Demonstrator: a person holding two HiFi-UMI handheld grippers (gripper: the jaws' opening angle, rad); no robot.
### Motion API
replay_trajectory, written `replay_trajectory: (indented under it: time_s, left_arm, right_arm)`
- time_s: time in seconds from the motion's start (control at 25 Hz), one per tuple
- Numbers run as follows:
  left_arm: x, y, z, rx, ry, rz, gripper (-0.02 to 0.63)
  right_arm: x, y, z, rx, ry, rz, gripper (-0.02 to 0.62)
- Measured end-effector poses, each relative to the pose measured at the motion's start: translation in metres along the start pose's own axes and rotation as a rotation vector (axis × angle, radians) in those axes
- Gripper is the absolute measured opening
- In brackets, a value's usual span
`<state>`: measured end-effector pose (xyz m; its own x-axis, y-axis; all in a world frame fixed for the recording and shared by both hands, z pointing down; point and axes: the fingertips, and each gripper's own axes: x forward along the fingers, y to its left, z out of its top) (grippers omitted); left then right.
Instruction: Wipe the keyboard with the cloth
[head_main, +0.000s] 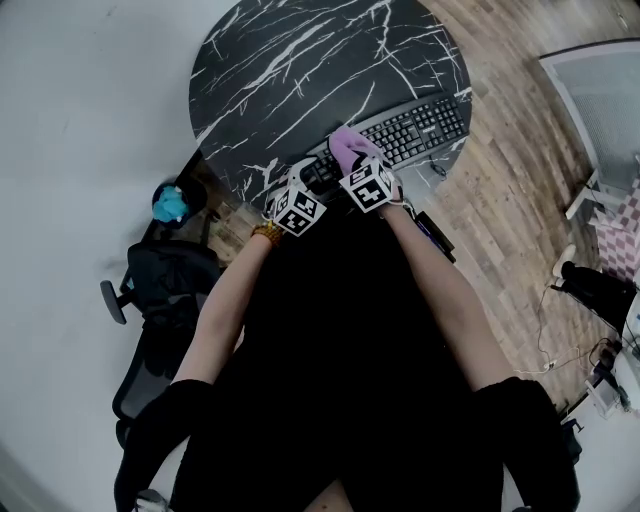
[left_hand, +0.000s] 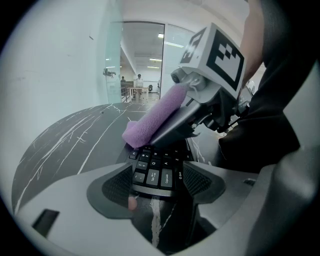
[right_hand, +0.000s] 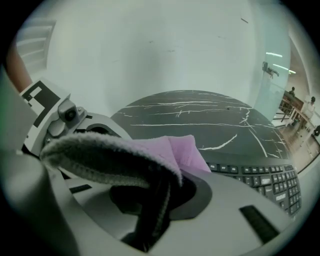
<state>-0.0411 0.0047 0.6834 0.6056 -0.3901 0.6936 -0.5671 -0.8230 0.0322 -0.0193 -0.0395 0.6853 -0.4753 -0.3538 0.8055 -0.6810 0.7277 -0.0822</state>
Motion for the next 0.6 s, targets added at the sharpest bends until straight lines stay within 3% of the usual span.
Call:
replay_trajectory:
  time_s: [0.4, 0.6]
  left_arm:
    - [0.0, 0.0, -0.002, 0.001, 0.01, -0.001, 0.302]
    - [0.0, 0.0, -0.003, 0.0, 0.013, 0.001, 0.302]
  right_arm:
    - [0.006, 0.034, 0.003, 0.008, 0.016, 0.167, 0.08]
    - [0.007, 0.039, 0.003, 0.021, 0.02, 0.204, 0.081]
